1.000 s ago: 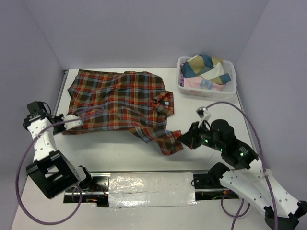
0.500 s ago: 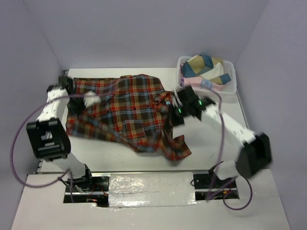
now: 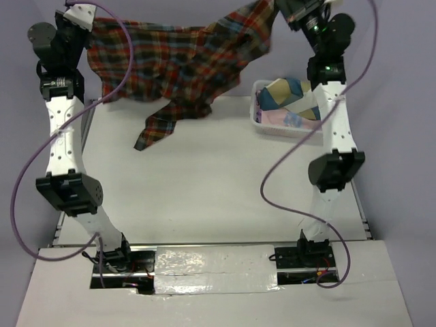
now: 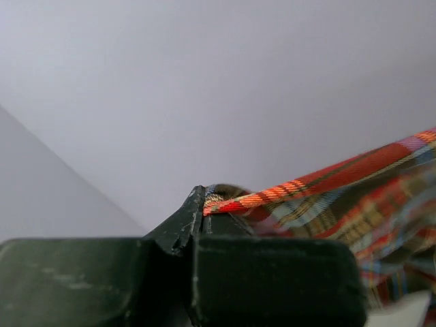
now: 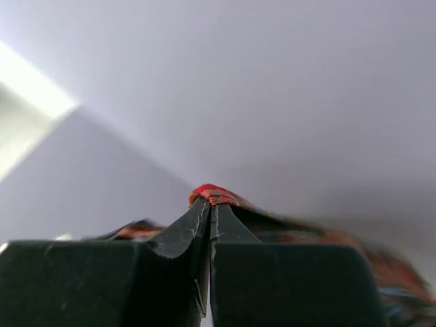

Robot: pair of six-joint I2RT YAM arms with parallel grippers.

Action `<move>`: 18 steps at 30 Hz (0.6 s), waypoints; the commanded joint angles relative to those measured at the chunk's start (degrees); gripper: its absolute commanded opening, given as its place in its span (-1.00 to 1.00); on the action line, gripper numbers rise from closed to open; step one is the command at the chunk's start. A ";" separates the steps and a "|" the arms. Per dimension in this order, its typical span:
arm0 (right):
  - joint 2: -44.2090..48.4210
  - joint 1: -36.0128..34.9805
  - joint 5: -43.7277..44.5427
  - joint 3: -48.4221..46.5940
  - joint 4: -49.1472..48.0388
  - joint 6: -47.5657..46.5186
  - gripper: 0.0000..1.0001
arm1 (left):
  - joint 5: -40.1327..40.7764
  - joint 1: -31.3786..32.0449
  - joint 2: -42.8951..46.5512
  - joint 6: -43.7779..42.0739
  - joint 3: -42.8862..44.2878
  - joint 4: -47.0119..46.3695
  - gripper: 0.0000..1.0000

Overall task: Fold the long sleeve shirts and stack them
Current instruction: Flatten the shirt out

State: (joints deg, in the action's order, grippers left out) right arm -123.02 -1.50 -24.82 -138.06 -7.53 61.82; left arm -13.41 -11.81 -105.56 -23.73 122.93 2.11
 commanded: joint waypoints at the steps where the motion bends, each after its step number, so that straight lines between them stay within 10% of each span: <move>1: 12.99 -6.50 -2.94 0.07 -10.51 -4.77 -1.00 | -5.57 0.39 4.73 0.62 -5.91 -10.28 -1.00; 9: 18.94 -6.59 -10.60 19.51 -1.52 -6.98 -1.00 | -9.08 -0.66 16.07 -19.67 -25.70 -2.30 -1.00; 18: 52.13 -12.55 -8.24 62.88 9.53 -25.14 -1.00 | -5.60 -7.26 21.97 -64.14 -34.23 51.64 -1.00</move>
State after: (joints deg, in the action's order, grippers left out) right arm -86.48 -10.13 -33.26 -80.36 -2.68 46.57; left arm -22.50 -17.50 -88.07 -67.26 91.09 32.47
